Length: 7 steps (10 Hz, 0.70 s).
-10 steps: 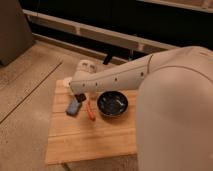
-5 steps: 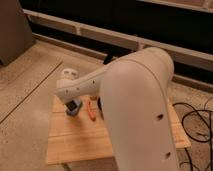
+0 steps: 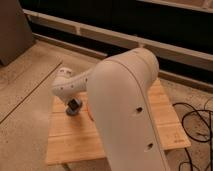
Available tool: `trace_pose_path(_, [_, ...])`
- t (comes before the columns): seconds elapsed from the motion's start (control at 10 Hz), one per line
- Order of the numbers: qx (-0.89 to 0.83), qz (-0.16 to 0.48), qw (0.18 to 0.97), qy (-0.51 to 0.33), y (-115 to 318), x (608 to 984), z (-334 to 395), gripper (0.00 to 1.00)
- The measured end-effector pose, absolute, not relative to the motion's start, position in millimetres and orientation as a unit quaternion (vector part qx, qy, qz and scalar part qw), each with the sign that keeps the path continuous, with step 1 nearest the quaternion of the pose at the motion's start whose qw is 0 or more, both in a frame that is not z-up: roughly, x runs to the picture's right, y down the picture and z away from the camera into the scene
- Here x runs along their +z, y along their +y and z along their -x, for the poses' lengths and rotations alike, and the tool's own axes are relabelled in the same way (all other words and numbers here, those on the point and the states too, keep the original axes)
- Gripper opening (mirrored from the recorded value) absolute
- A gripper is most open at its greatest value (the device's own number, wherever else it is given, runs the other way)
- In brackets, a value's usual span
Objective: Place the eraser on the white sponge
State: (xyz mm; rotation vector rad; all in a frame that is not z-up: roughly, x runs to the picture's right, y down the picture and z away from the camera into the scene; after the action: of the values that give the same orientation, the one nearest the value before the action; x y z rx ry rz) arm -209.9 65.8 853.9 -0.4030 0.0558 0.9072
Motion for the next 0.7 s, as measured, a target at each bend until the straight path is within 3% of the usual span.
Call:
trace_pose_path(0.5, [0.433, 0.209, 0.874, 0.070, 74, 877, 204, 0.01])
trace_pose_path(0.7, [0.432, 0.216, 0.872, 0.079, 75, 883, 203, 0.15])
